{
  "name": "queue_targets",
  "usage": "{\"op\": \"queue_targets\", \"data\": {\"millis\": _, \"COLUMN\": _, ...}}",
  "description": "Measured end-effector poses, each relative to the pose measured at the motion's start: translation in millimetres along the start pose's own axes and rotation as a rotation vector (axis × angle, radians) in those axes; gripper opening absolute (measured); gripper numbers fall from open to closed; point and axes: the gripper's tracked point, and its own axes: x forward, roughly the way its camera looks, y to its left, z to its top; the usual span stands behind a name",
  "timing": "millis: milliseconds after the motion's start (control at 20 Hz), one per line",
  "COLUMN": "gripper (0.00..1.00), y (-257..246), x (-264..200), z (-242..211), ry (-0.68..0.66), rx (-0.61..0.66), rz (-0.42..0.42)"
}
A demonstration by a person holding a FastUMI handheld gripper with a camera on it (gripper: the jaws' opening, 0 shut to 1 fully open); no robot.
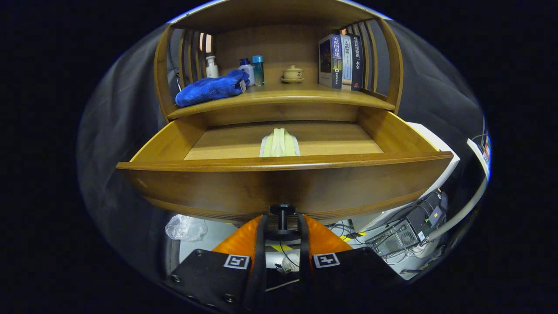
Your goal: Pull open the drawer, take out the items inside it, and place them on the countertop above the cabinet.
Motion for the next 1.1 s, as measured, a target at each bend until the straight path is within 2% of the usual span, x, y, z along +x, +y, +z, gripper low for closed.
{"op": "queue_targets", "data": {"millis": 200, "gripper": 0.4, "y": 1, "x": -6, "z": -8, "ry": 0.007, "rx": 0.011, "rz": -0.003}}
{"op": "queue_targets", "data": {"millis": 250, "gripper": 0.33, "y": 1, "x": -5, "z": -8, "ry": 0.006, "rx": 0.02, "rz": -0.003}}
{"op": "queue_targets", "data": {"millis": 350, "gripper": 0.33, "y": 2, "x": -6, "z": -6, "ry": 0.01, "rx": 0.04, "rz": -0.008}}
{"op": "queue_targets", "data": {"millis": 700, "gripper": 0.53, "y": 2, "x": -18, "z": 5, "ry": -0.039, "rx": 0.043, "rz": -0.019}}
{"op": "queue_targets", "data": {"millis": 850, "gripper": 0.67, "y": 3, "x": -33, "z": 16, "ry": -0.06, "rx": 0.015, "rz": -0.018}}
{"op": "queue_targets", "data": {"millis": 1100, "gripper": 0.87, "y": 2, "x": -55, "z": 38, "ry": -0.1, "rx": 0.035, "rz": -0.002}}
